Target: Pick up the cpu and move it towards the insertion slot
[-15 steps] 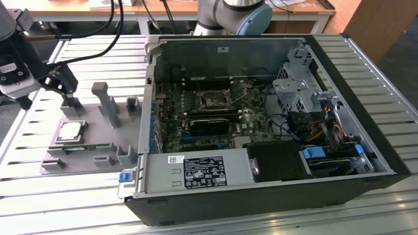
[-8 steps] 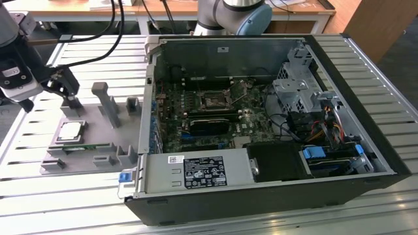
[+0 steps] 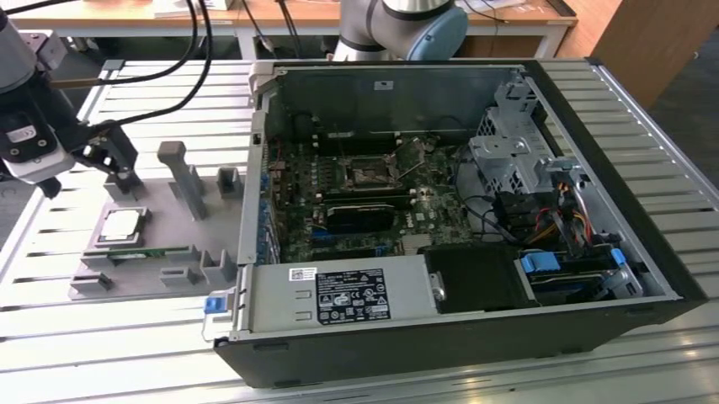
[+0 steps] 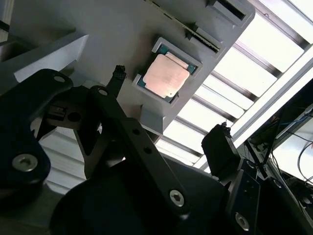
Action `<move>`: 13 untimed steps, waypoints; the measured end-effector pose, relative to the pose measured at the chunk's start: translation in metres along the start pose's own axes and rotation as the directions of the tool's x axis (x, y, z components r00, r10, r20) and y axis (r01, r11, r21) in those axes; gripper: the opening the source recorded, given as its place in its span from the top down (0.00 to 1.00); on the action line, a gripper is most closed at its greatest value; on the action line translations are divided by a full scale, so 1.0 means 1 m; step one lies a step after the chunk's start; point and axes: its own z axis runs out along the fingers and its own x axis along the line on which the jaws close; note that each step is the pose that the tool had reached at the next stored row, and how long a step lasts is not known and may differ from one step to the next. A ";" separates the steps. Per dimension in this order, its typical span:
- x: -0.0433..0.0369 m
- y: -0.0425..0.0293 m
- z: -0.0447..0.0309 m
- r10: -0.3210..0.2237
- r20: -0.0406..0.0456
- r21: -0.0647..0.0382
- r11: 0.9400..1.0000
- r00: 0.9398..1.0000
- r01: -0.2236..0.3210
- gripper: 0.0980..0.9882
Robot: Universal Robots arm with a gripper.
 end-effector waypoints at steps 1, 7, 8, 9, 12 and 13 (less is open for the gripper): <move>0.0002 -0.0001 0.0014 0.002 0.000 0.000 1.000 1.000 -0.002 0.09; 0.0005 -0.0003 0.0085 0.003 0.000 0.000 1.000 1.000 -0.003 0.09; 0.0006 -0.0003 0.0096 0.003 0.000 0.000 1.000 1.000 -0.003 0.09; 0.0007 -0.0004 0.0105 0.003 0.000 0.000 1.000 1.000 -0.003 0.09; 0.0009 -0.0005 0.0131 0.003 0.000 0.000 1.000 1.000 -0.003 0.09; 0.0010 -0.0005 0.0139 0.003 0.000 0.000 1.000 1.000 -0.003 0.09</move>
